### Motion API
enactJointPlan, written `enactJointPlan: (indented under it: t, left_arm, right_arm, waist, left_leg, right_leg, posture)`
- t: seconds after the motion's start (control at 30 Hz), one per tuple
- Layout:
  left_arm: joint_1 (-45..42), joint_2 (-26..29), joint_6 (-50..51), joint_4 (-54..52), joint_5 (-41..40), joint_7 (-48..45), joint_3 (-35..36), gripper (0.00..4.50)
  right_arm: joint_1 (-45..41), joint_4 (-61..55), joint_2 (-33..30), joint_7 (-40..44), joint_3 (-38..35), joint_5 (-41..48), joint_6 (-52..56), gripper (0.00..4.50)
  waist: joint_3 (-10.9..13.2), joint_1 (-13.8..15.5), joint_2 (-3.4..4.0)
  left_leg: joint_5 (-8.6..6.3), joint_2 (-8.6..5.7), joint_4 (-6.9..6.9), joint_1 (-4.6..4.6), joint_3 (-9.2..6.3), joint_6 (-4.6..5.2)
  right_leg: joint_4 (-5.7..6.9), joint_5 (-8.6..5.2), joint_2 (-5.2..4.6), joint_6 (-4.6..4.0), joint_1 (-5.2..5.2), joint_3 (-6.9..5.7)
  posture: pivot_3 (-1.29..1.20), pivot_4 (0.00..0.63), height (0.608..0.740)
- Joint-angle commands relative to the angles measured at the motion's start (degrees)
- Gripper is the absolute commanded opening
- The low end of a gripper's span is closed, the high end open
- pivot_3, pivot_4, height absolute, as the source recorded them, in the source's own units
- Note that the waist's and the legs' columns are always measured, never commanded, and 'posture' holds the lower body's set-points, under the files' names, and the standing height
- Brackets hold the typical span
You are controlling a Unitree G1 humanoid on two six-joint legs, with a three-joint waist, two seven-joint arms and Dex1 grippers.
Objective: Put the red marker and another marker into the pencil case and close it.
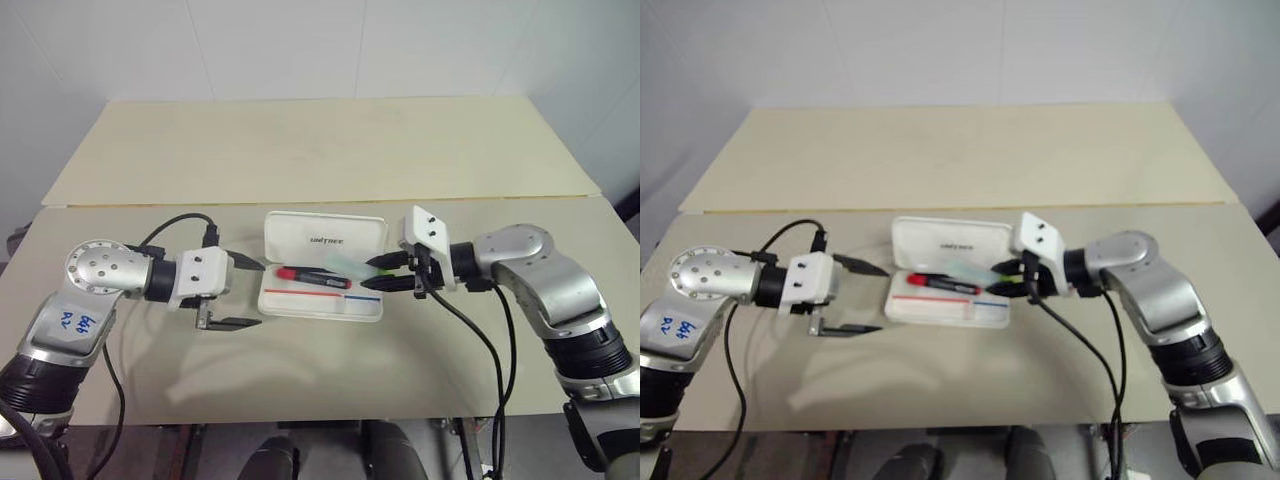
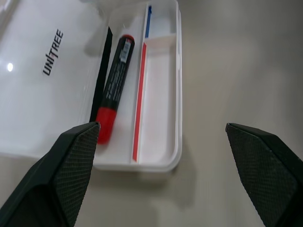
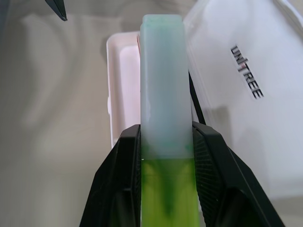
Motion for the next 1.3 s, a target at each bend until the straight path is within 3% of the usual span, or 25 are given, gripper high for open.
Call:
enactJointPlan:
  t: [0.03,0.7,1.3]
  left_arm:
    - [0.7,1.5,-1.7,0.8,-0.3,-0.3,2.4,4.50]
    - [2.8,2.7,-1.5,-0.1,-0.8,0.4,4.2,4.50]
    - [5.6,3.5,-0.7,-2.0,-0.9,1.7,6.6,4.50]
  right_arm:
    - [-1.5,-0.8,2.6,-1.9,1.7,-0.3,0.6,1.10]
    - [-3.5,-1.2,13.0,-5.6,8.0,0.1,3.9,1.10]
    - [-4.8,5.2,15.5,-4.3,11.5,-3.1,-1.5,1.10]
  waist:
    - [0.0,0.0,0.00]
    - [0.0,-0.1,0.00]
    - [0.0,-0.2,0.00]
  left_leg:
    - [0.00,0.00,0.00,0.00,0.00,0.00]
    - [-0.04,0.02,0.01,0.00,0.00,0.01]
    - [-0.06,0.02,-0.01,0.00,0.00,0.00]
  right_leg:
    - [0.01,0.00,0.01,-0.01,0.00,0.00]
    - [0.09,-0.02,0.00,-0.03,-0.09,-0.05]
    - [0.10,-0.02,0.00,-0.05,-0.12,-0.07]
  posture:
    - [0.00,0.150,0.740]
    - [0.00,0.150,0.740]
    - [0.00,0.150,0.740]
